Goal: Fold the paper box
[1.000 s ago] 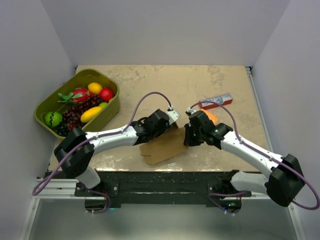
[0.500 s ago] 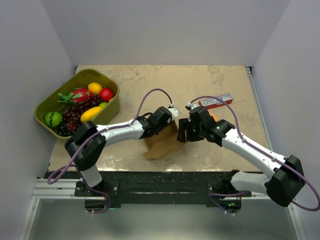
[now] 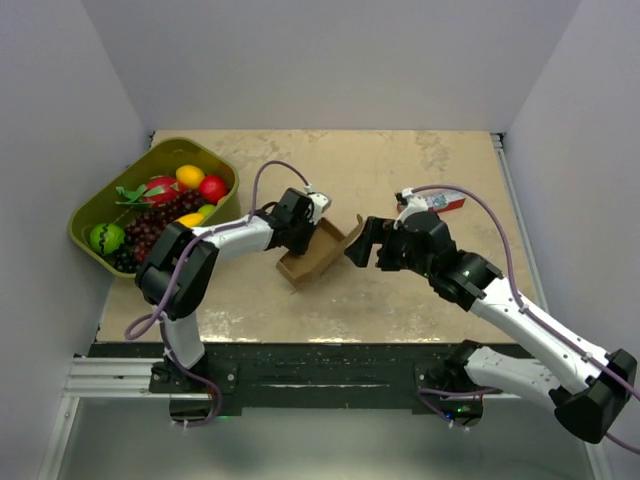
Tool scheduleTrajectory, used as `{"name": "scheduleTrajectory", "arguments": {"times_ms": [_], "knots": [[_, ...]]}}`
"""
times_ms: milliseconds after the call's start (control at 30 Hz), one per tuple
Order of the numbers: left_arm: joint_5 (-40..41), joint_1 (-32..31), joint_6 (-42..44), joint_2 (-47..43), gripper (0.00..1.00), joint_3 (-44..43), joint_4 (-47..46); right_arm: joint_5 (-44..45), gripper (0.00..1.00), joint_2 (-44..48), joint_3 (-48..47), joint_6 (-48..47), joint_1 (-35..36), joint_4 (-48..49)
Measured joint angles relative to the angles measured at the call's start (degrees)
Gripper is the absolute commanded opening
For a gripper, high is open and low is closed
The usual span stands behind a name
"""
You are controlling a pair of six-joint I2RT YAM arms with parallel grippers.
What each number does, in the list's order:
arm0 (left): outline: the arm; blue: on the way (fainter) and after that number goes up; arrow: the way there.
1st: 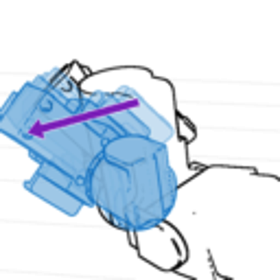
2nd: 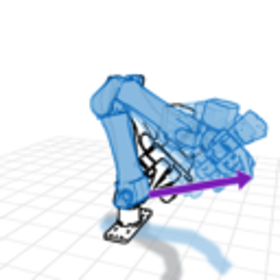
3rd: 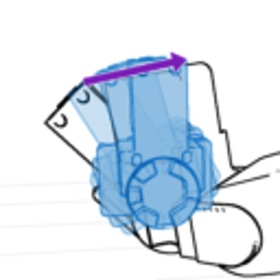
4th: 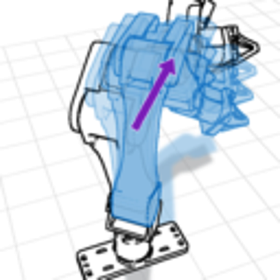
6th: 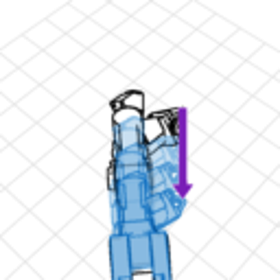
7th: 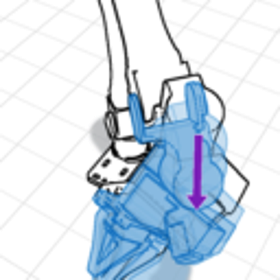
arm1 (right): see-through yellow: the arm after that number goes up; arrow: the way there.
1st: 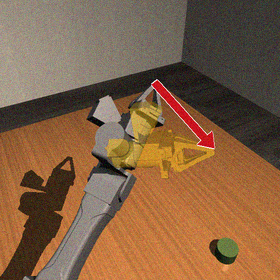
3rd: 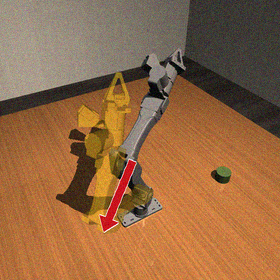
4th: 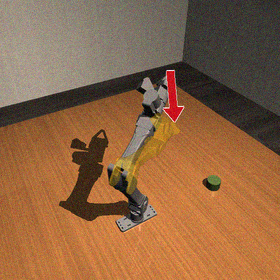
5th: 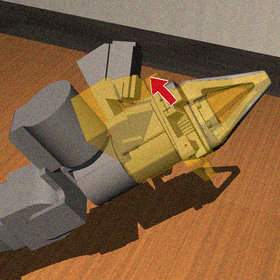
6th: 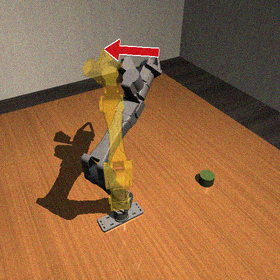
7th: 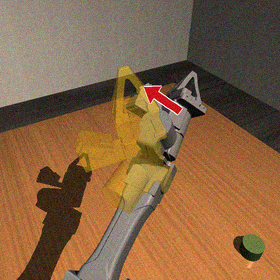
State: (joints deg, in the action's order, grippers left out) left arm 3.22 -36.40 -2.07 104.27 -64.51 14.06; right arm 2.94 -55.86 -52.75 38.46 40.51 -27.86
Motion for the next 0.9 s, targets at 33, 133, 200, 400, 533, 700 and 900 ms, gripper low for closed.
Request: {"name": "scheduleTrajectory", "arguments": {"times_ms": [33,133,200,400,533,700,900], "knots": [[-2.1,1.1,-0.6,0.6,0.24,0.0,-0.2,0.0,0.95,0.1,0.9,1.1,0.5,1.7],[-8.1,4.3,-3.2,1.7,0.24,0.3,-0.9,0.9,0.95,0.0,4.9,4.5,5.5,7.3],[-10.8,5.9,-4.4,1.8,0.24,0.7,-1.5,2.3,0.95,-0.9,6.7,6.4,11.1,9.9],[-14.4,7.5,-6.1,2.0,0.24,1.0,-2.7,9.4,0.96,-8.6,7.0,10.5,22.4,16.2],[-16.1,7.9,-6.5,2.5,0.24,1.0,-3.7,17.0,0.99,-16.0,6.2,12.0,29.7,20.6],[-17.4,8.3,-7.1,2.6,0.24,1.0,-4.1,25.8,0.99,-28.3,-0.1,15.2,34.8,20.9],[-17.9,8.3,-7.5,2.6,0.25,1.1,-4.1,35.6,0.99,-38.1,-8.4,21.1,35.3,13.5]]}}
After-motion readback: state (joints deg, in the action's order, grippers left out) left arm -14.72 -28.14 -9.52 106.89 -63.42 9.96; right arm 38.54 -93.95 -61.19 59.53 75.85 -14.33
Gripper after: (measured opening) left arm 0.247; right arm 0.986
